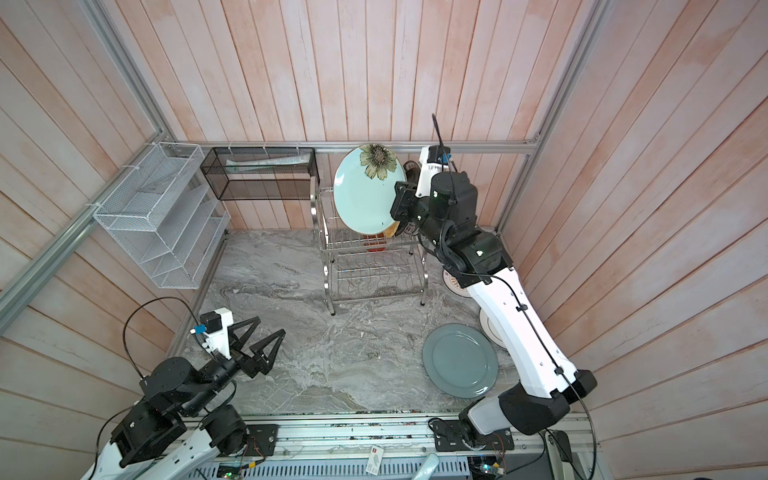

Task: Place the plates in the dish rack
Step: 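Lift the pale green flower plate with the right gripper up to the rack's upper tier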

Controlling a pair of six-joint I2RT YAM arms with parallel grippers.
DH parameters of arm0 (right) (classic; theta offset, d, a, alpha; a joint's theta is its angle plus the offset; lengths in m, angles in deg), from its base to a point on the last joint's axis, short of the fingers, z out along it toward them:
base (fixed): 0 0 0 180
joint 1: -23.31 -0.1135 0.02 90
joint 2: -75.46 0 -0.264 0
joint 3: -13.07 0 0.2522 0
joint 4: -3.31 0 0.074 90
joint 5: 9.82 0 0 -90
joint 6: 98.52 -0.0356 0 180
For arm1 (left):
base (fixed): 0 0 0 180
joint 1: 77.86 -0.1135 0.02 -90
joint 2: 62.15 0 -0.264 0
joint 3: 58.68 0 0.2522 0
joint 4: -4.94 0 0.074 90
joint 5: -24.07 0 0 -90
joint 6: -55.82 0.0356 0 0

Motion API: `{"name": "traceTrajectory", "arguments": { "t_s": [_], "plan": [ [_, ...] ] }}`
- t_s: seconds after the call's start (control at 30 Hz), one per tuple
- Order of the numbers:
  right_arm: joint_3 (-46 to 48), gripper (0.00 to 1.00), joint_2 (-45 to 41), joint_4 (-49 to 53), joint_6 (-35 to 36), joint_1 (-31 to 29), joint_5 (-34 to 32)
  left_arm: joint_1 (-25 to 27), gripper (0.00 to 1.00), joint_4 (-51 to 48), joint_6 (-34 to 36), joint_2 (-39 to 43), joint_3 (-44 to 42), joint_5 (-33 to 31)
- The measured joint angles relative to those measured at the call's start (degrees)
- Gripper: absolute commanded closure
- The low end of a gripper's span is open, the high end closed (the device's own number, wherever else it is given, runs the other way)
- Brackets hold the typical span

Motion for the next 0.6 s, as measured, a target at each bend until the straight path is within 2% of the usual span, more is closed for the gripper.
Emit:
{"name": "traceTrajectory", "arguments": {
  "t_s": [0.27, 0.6],
  "plan": [
    [-13.4, 1.00, 11.9, 2.8, 7.1, -5.4, -14.2, 0.0, 0.00, 0.2, 0.3, -1.1, 0.0, 2.8],
    [-23.2, 1.00, 19.3, 4.3, 19.5, -10.2, -30.6, 0.0, 0.00, 0.3, 0.5, -1.3, -0.1, 5.2]
  ]
}}
